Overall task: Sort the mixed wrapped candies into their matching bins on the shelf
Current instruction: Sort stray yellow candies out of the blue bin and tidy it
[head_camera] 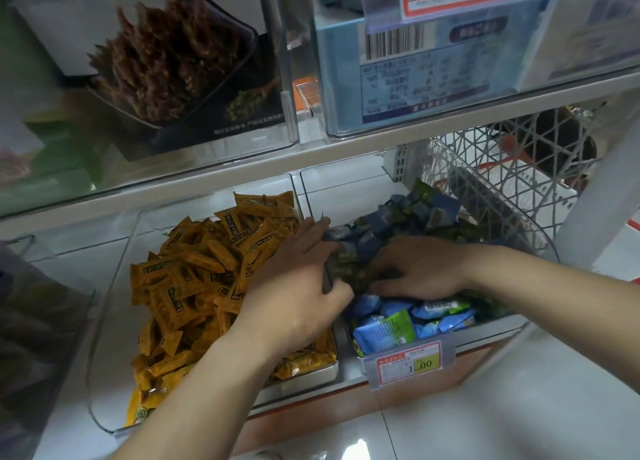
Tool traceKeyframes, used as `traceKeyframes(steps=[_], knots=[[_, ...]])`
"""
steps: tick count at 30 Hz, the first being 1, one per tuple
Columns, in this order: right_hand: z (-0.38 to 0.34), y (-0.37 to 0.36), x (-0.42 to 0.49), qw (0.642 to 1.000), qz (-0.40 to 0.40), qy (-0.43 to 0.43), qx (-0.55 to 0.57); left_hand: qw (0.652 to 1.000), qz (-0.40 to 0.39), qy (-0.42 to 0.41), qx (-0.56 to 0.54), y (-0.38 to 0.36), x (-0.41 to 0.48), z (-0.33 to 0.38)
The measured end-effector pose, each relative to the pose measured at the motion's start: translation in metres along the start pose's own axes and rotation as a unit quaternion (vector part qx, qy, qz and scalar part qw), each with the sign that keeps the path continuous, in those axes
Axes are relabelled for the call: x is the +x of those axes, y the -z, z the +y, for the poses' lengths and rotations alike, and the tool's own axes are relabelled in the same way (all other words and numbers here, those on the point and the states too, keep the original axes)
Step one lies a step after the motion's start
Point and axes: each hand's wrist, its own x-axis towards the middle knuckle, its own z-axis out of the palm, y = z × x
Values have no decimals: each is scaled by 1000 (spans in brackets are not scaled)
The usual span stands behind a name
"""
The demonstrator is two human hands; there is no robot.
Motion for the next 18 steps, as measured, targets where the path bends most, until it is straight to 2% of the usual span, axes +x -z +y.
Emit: traceKeyframes(steps=[2, 4, 6, 8, 10, 12, 18], knots=[[5, 16, -10, 999, 3, -13, 31, 1000, 1, -2, -6, -1, 1, 0], [23, 34, -9, 994, 100, -27, 23, 1000, 3, -6, -14, -1, 2, 0], [48, 46, 2, 981, 158, -114, -25, 1000, 6, -8, -18, -1, 2, 1], [65, 44, 20, 963, 117, -244, -7, 1000, 14, -7, -20, -1, 2, 2], [64, 27, 38, 950, 95, -288, 70, 999, 20, -9, -24, -1, 1, 2], [52, 10, 53, 951, 100, -270, 108, 1000, 21, -10, -18, -1, 1, 2], [1, -5, 59, 980, 115, -140, 84, 1000, 17, -5, 21, -1, 3, 2]])
